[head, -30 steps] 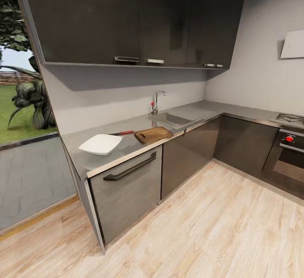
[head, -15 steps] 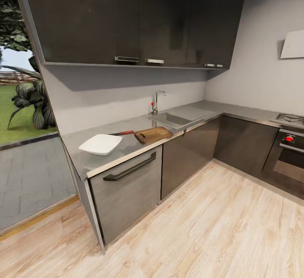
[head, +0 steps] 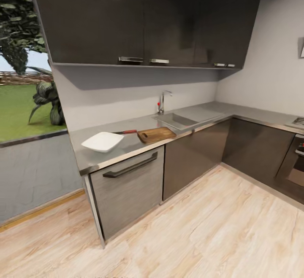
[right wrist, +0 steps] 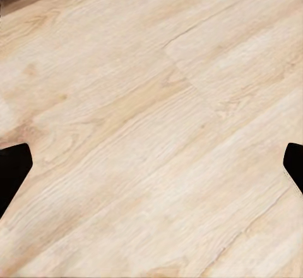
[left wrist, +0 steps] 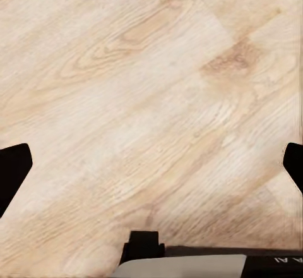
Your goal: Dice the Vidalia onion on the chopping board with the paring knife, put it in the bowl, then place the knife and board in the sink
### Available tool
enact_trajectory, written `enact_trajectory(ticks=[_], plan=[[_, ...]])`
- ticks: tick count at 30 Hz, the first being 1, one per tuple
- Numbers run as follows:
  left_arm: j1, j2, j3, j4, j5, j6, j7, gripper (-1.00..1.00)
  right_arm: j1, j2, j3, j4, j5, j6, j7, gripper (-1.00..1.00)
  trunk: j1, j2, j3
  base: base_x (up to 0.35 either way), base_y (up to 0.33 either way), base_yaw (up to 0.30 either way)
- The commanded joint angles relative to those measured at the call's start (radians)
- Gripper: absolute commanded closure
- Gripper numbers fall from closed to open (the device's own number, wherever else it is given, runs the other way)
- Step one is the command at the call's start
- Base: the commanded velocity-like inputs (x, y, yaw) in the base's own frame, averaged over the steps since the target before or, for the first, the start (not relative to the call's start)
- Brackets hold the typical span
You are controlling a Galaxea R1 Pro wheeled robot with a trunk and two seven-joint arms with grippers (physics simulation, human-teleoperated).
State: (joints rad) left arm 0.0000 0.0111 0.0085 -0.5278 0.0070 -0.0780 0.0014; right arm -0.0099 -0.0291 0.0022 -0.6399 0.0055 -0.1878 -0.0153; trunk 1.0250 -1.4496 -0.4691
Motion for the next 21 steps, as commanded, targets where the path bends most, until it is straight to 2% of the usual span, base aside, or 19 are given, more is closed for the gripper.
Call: enact_trajectory(ticks=[1,21], plan=[[0.0,0.0,0.001,0.0,0.001,-0.002,0.0,-1.0,0.0,0.0,0.001,0.004,0.001,-0.007,-0.002,-1.0,0.0,0.0,-0.001,0.0,-0.319,0.265],[0.0,-0.003,0.0,0.002,0.001,-0.002,0.0,-1.0,-0.001,-0.001,0.002,0.018,0.001,-0.015,-0.002,-1.0,0.0,0.0,-0.001,0.0,-0.319,0.266]])
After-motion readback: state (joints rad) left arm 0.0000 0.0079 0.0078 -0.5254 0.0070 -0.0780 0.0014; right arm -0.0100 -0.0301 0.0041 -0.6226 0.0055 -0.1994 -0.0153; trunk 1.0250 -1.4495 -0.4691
